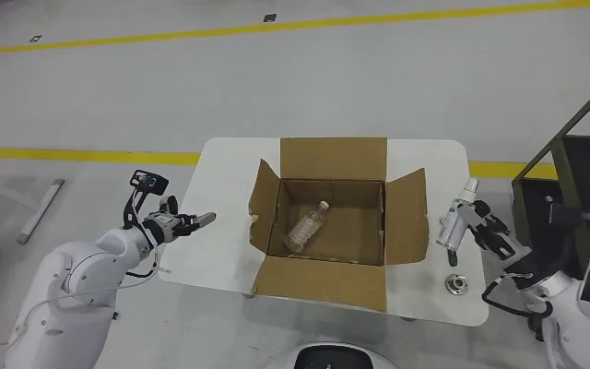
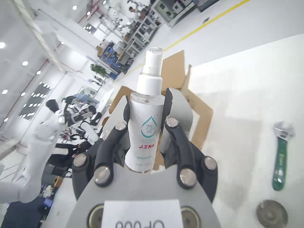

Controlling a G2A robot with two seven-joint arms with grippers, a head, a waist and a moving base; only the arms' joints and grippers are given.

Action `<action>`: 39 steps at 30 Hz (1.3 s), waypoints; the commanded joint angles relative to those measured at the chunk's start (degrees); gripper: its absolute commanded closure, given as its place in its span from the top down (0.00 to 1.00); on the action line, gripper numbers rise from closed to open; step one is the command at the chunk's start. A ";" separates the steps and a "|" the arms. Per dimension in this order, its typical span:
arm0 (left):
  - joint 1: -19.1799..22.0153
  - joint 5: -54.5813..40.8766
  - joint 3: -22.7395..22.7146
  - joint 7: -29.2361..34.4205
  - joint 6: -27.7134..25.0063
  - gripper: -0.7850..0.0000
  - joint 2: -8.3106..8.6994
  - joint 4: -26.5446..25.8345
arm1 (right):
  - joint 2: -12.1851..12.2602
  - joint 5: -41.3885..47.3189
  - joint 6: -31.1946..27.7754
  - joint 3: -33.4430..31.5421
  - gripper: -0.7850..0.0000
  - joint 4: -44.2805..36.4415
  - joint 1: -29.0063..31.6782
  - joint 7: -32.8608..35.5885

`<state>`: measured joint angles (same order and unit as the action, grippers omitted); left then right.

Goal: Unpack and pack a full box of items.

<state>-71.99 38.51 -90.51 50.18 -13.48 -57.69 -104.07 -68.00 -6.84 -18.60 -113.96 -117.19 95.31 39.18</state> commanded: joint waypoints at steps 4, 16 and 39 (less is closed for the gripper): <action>0.00 0.00 0.00 0.00 0.00 1.00 0.00 0.00 | 0.21 3.58 -2.09 4.57 0.00 0.49 -2.15 2.06; 0.00 0.00 0.00 0.00 0.00 1.00 0.00 0.00 | 0.41 1.75 -1.96 5.37 0.00 0.70 -2.64 3.16; 0.00 0.00 0.00 0.00 0.00 1.00 0.00 0.00 | -4.87 -35.72 39.78 52.36 0.00 26.04 -32.64 -16.43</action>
<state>-71.99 38.51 -90.51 50.18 -13.48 -57.69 -104.07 -72.44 -43.87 19.19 -62.68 -92.94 63.63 23.75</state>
